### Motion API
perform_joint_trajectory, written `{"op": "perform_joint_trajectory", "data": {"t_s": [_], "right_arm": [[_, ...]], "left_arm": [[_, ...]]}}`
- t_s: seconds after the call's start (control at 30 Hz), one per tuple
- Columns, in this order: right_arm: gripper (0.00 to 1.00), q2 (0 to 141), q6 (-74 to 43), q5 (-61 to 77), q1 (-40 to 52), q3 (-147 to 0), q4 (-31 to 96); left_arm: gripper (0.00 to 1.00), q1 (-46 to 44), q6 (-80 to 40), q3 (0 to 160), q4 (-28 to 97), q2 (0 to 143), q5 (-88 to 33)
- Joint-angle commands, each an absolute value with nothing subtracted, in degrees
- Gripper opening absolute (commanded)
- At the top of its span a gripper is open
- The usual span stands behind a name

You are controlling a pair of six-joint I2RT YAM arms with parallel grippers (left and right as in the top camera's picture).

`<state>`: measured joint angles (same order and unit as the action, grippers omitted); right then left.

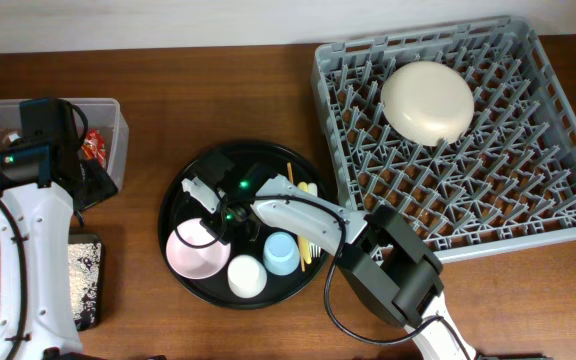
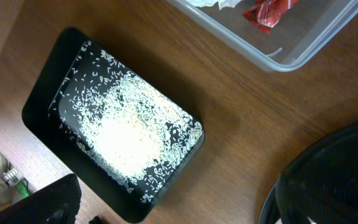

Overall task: Sort waste into correct bins and load items into the dishwasher rack
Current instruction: 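Move the right gripper to the pink bowl and grasp its rim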

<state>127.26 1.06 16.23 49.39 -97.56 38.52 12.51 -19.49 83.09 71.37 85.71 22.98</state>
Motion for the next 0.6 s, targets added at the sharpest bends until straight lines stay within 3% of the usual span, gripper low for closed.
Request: {"op": "perform_joint_trajectory", "data": {"t_s": [0.0,0.13,0.23,0.3,0.37,0.43,0.53,0.57], "right_arm": [[0.04,127.9,1.0,15.9,49.8,-98.0,37.9],[0.04,121.7,-2.5,15.9,46.2,-107.5,40.7],[0.04,111.3,-2.4,10.8,32.8,-119.7,55.6],[0.04,104.7,-2.4,-13.5,19.6,-123.3,64.8],[0.04,100.4,-2.5,-31.9,5.2,-123.3,64.0],[0.04,101.7,-3.4,-37.0,-7.2,-123.3,62.5],[0.04,106.3,-14.3,-66.7,-16.8,-123.3,59.5],[0.04,107.4,-14.9,-66.3,-17.7,-123.3,57.8]], "left_arm": [[0.99,12.6,-19.6,83.5,71.5,85.3,23.6],[0.99,12.6,-19.6,83.5,71.5,85.3,23.6],[0.99,12.6,-19.6,83.5,71.5,85.3,23.6],[0.99,12.6,-19.6,83.5,71.5,85.3,23.6],[0.99,12.6,-19.6,83.5,71.5,85.3,23.6],[0.99,12.6,-19.6,83.5,71.5,85.3,23.6],[0.99,12.6,-19.6,83.5,71.5,85.3,23.6],[0.99,12.6,-19.6,83.5,71.5,85.3,23.6]]}}
